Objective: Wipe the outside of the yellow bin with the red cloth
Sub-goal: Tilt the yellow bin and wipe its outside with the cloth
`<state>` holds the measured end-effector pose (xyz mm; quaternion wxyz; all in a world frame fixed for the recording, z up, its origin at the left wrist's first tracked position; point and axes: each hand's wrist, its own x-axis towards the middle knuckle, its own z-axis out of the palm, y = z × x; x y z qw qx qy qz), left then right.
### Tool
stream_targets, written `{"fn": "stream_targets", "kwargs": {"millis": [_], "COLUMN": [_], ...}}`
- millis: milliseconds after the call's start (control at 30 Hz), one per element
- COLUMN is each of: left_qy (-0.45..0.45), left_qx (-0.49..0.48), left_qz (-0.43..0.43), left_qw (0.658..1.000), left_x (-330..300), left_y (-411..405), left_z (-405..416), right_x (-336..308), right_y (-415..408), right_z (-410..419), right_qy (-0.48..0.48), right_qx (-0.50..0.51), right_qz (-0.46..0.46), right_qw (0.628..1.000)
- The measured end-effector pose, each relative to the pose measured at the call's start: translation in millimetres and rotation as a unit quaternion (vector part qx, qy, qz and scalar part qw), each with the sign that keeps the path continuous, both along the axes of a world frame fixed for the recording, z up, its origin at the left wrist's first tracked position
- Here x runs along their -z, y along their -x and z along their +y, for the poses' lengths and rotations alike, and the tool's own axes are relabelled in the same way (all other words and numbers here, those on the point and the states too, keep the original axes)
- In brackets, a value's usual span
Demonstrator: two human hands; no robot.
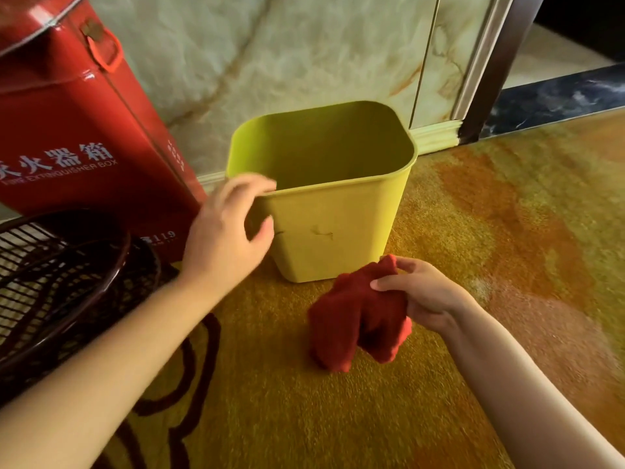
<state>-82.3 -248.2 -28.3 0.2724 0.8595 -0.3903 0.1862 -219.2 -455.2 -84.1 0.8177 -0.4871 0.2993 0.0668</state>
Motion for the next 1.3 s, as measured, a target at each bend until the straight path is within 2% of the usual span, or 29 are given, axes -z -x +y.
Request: {"fn": "stream_targets", "kwargs": {"millis": [33, 67, 133, 167, 233, 367, 467, 567, 633, 700, 767, 833, 900, 933, 967, 1000, 1033, 1100, 1200, 1233, 1300], "left_qy": [-0.032, -0.097, -0.25, -0.29, -0.267, -0.206, -0.142, -0.116, -0.1, -0.094, -0.091, -0.071, -0.059, -0.053, -0.04, -0.023, -0.008, 0.002, -0.003, -0.004, -0.006], "left_qx": [0.012, 0.012, 0.007, 0.012, 0.029, 0.028, 0.011, 0.002, -0.009, -0.03, -0.037, -0.029, -0.044, -0.056, -0.065, -0.071, -0.076, -0.083, -0.078, -0.077, -0.071], "left_qz": [-0.046, -0.039, 0.049, 0.086, 0.12, 0.077, 0.063, 0.085, 0.123, 0.148, 0.162, 0.191, 0.199, 0.195, 0.199, 0.209, 0.216, 0.21, 0.196, 0.195, 0.197], "left_qw": [0.998, 0.994, 0.967, 0.953, 0.956, 0.975, 0.988, 0.99, 0.987, 0.984, 0.982, 0.979, 0.977, 0.978, 0.977, 0.975, 0.973, 0.974, 0.977, 0.978, 0.978], "left_x": [-15.5, -27.4, -35.5, -33.2, -29.3, -25.7, -32.9, -40.1, -42.0, -42.2, -42.6, -42.5, -41.0, -39.6, -38.2, -36.5, -34.8, -32.3, -32.5, -33.3, -33.8], "left_y": [-10.7, -21.3, -36.8, -40.9, -43.9, -46.0, -47.3, -52.3, -56.1, -61.4, -66.2, -71.3, -80.1, -85.4, -90.6, -95.0, -98.5, -103.5, -108.5, -109.7, -111.1], "left_z": [-8.4, -19.2, -38.9, -45.0, -49.2, -49.9, -53.8, -52.0, -47.3, -43.5, -41.5, -39.4, -32.4, -27.6, -23.0, -18.9, -15.8, -12.9, -11.1, -10.3, -9.5], "right_x": [0.0, 0.4, -0.1, -0.6, -3.5, -14.5, -31.0, -58.5, -78.6, -88.6, -88.6, -73.8, -46.2, -35.4, -27.5, -19.5, -14.5, -9.7, -0.5, 3.8, 14.2], "right_y": [2.8, 6.8, 16.1, 21.2, 30.0, 42.5, 45.6, 40.3, 25.1, -5.5, -42.8, -75.3, -96.3, -103.0, -108.7, -116.3, -124.6, -143.0, -163.1, -167.0, -172.8], "right_z": [-3.5, -6.5, -11.3, -14.1, -20.1, -29.7, -30.3, -24.1, -12.9, 8.0, 41.9, 78.5, 103.0, 108.2, 110.3, 110.5, 111.0, 114.3, 120.0, 121.2, 124.6], "right_qy": [-0.006, -0.012, -0.026, -0.034, -0.049, -0.046, 0.005, 0.143, 0.255, 0.375, 0.449, 0.507, 0.482, 0.408, 0.323, 0.27, 0.261, 0.35, 0.568, 0.606, 0.617], "right_qx": [0.017, 0.034, 0.063, 0.074, 0.091, 0.129, 0.185, 0.247, 0.281, 0.283, 0.251, 0.127, -0.003, -0.016, 0.012, 0.057, 0.101, 0.149, 0.164, 0.149, 0.111], "right_qz": [-0.003, -0.007, -0.013, -0.017, -0.032, -0.05, -0.075, -0.121, -0.146, -0.193, -0.242, -0.27, -0.298, -0.313, -0.321, -0.319, -0.308, -0.277, -0.219, -0.189, -0.145], "right_qw": [1.0, 0.999, 0.998, 0.997, 0.994, 0.989, 0.98, 0.951, 0.913, 0.861, 0.823, 0.808, 0.824, 0.857, 0.89, 0.906, 0.909, 0.882, 0.776, 0.758, 0.766]}}
